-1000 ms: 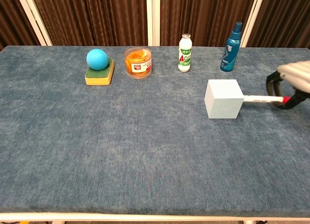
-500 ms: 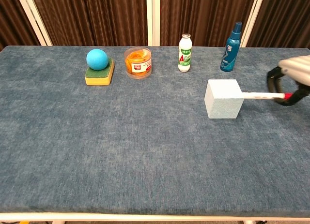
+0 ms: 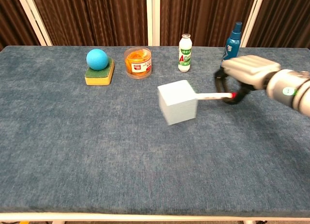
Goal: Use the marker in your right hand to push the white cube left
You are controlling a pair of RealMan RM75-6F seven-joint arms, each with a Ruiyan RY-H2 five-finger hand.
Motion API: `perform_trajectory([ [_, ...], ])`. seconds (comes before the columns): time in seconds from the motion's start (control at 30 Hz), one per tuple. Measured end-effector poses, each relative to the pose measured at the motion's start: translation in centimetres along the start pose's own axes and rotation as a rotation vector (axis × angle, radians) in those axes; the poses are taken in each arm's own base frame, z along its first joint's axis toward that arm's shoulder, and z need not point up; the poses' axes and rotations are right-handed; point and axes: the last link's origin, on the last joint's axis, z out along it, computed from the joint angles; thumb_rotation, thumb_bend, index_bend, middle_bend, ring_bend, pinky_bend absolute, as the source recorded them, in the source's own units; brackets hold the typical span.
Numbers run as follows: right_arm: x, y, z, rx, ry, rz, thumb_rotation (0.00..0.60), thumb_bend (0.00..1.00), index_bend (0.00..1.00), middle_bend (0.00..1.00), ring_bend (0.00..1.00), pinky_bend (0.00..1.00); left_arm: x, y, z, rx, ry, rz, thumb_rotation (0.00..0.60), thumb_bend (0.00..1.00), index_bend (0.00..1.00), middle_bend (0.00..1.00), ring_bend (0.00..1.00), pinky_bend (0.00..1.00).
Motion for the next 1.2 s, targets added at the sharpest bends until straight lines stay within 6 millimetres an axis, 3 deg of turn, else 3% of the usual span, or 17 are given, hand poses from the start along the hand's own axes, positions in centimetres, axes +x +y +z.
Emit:
perform_trajectory([
  [0.23,0.7,-2.7,0.7,0.049,0.005,-0.002,0.600,0.44,0.69,0.62,0.21,0.15,0.0,0.1,0.1,-0.007,0.002,0.001,0.600,0.19,0.22,0.16,0.10,0.10],
  [0.53,0.5,-0.3,-1.5,0.015,-0.016,-0.022,0.600,0.44,0.69,0.61,0.21,0.15,0.1,0.5,0.4,-0.023,0.003,0.005,0.600,0.19,0.22,0.16,0.10,0.10],
  [0.67,0.1,-0.4,-1.6,0.012,-0.036,-0.020,0.600,0.44,0.69,0.61,0.21,0.15,0.1,0.6,0.4,-0.026,0.004,0.006,0.600,0.19,0.22,0.16,0.10,0.10],
  [0.87,-0.2,-2.7,-0.6,0.051,-0.048,-0.009,0.600,0.44,0.69,0.61,0.21,0.15,0.1,0.4,0.1,-0.016,0.003,0.003,0.600,0.19,0.22,0.16,0.10,0.10],
  [1.2,0.2,-8.6,1.3,0.126,-0.067,0.009,0.600,0.43,0.69,0.61,0.21,0.15,0.2,0.1,-0.2,-0.012,0.007,0.000,0.600,0.19,0.22,0.16,0.10,0.10],
])
